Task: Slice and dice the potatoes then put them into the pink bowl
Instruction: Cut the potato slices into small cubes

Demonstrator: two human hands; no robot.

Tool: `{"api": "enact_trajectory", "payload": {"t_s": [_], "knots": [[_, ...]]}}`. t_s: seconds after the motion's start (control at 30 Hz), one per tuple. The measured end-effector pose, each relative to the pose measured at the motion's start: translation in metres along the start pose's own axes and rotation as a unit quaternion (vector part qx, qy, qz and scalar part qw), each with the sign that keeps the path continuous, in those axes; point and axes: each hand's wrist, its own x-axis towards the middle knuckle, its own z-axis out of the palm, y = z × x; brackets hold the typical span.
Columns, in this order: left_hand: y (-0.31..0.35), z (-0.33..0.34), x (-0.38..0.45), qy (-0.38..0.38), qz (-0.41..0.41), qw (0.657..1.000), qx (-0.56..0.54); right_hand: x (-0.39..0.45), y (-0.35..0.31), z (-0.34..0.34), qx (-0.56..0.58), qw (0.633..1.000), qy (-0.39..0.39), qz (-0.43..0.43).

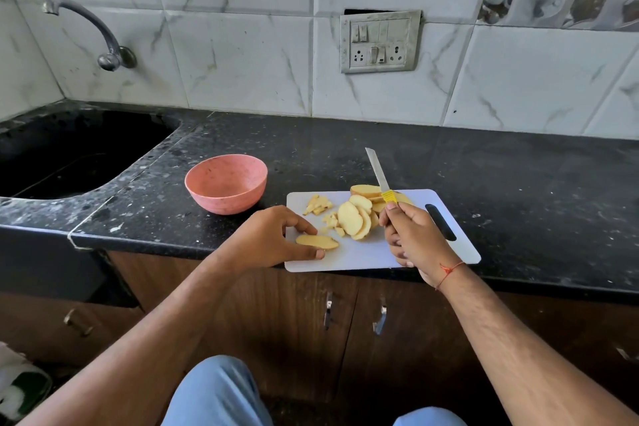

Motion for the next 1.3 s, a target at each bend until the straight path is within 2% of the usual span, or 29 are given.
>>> {"api": "enact_trajectory", "payload": {"t_s": [0.23,0.43,0.97,1.3], "knots": [[-0.002,-0.005,0.001,-0.008,-0.013,1.0,-0.014,0.002,0.001,-0.001,0.009,1.0,-0.004,0.001],[-0.006,-0.005,0.002,0.037,-0.019,0.997,-0.057,0.002,0.002,-0.002,0.015,1.0,-0.005,0.002],[-0.007,0.014,-0.008,0.081,-0.064,0.98,-0.168,0.002,0.002,-0.002,0.018,1.0,-0.004,-0.001],[-0.009,0.011,-0.008,0.104,-0.045,0.983,-0.145,0.003,0.002,-0.003,0.015,1.0,-0.005,-0.005]]}}
